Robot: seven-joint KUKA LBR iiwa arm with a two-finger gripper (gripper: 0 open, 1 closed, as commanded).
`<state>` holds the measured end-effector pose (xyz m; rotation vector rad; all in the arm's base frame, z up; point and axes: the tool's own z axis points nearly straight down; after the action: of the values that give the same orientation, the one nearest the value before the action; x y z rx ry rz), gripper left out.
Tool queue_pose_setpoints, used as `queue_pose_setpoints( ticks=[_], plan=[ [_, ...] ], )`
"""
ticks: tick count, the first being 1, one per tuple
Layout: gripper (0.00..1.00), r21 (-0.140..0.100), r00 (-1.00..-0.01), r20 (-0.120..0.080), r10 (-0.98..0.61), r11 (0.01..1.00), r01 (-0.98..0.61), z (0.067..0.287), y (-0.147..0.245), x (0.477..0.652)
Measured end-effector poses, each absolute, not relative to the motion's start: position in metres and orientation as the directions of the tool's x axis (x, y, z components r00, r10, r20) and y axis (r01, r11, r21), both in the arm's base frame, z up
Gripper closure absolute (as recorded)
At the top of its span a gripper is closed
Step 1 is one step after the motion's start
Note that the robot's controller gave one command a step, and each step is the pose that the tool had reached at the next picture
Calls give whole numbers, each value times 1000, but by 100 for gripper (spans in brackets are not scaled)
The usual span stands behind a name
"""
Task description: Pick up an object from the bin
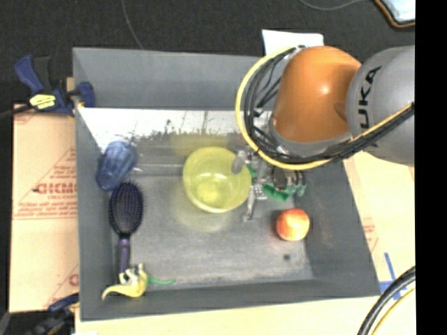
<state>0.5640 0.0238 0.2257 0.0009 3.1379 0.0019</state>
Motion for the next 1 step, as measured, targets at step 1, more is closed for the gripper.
queue_pose_setpoints(
  ticks=[1],
  plan=[
    [0, 1, -1000, -4, 1, 1000, 1, 226, 24, 564]
  ],
)
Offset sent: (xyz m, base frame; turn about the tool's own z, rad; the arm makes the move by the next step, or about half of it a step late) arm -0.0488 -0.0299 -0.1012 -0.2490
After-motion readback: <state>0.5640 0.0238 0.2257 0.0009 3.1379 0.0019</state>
